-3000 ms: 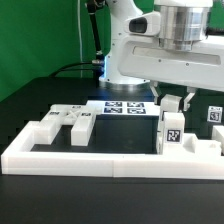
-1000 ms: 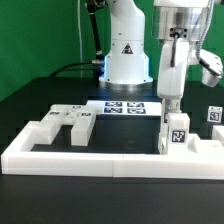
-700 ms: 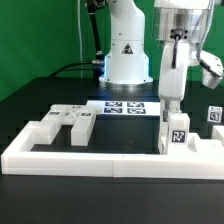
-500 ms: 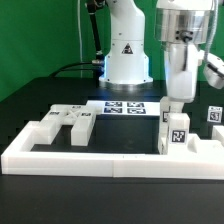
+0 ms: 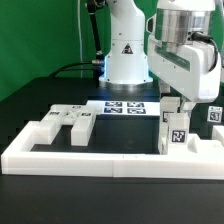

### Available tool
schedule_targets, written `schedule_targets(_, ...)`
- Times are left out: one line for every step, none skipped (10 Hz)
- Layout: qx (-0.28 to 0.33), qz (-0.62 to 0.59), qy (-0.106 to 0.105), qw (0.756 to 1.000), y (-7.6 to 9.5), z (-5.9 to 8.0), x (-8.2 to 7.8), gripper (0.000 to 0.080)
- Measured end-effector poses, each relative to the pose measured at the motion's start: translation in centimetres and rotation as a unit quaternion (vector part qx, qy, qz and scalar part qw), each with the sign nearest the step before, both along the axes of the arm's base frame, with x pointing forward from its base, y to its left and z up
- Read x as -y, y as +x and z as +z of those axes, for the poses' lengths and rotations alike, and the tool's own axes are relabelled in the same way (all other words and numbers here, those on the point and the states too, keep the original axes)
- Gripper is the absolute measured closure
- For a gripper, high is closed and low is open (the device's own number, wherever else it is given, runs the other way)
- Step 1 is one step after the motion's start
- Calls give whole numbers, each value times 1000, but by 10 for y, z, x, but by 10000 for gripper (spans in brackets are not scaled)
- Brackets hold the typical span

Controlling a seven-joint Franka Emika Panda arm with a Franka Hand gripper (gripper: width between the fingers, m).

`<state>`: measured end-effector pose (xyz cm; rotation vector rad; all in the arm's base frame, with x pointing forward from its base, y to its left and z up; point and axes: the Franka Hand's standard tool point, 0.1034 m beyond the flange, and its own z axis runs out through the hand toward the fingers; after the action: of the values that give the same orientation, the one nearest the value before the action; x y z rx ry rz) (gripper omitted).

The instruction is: Assemble chair

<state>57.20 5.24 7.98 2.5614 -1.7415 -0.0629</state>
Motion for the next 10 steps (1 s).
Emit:
schedule_targets(5,56,2,998,2,2,-2,150)
schedule_targets(15,112,3,994,4,4,-1,150)
schedule_targets(23,153,3,988,1,5,0,150)
schedule_targets(32,186,2,982,-1,6,0,150)
schedule_targets(34,227,4,973,-4,7,2,150)
schedule_targets(30,246,6,969,-5,7,6,150)
schedule_targets(29,285,6,958,-5,6,6,150)
schedule_targets(28,314,6,949,-5,6,6,150)
schedule_targets(28,347,6,938,-5,7,7,150)
schedule_targets(33,407,2,913,-2,8,9,150)
